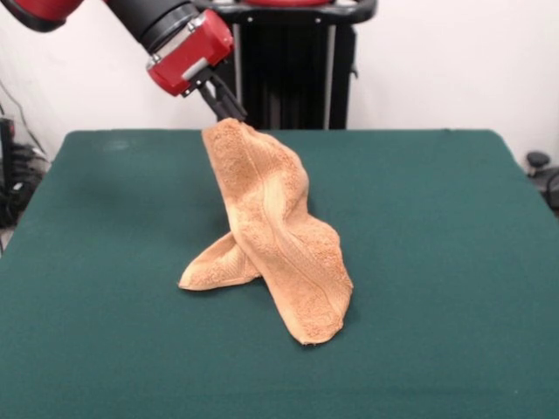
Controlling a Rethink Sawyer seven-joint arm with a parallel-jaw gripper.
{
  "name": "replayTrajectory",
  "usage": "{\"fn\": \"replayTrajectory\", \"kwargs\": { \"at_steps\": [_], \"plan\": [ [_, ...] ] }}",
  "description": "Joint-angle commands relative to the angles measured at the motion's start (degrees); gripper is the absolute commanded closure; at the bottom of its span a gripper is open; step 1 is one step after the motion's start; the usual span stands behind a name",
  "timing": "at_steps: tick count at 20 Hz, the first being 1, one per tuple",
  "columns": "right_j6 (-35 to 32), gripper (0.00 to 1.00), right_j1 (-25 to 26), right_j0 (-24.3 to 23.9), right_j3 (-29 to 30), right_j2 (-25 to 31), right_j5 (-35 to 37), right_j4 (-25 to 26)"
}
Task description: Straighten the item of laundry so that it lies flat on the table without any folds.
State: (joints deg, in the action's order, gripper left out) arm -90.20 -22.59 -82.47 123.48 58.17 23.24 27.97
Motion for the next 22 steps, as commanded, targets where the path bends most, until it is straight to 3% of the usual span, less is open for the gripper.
{"fn": "replayTrajectory", "kwargs": {
  "at_steps": [1,7,12,16,22],
  "plan": [
    [0.7,1.00,-0.8,4.0,-3.8,3.3,1.3,-0.5],
    [4.1,1.00,-2.5,3.4,-6.3,5.7,5.7,-1.8],
    [4.5,1.00,-2.5,4.5,-8.2,4.5,9.0,-2.5],
    [1.3,1.00,2.1,5.3,-7.2,0.9,0.8,1.4],
    [0.4,1.00,-1.7,5.3,-5.8,2.4,1.9,0.6]
  ]
}}
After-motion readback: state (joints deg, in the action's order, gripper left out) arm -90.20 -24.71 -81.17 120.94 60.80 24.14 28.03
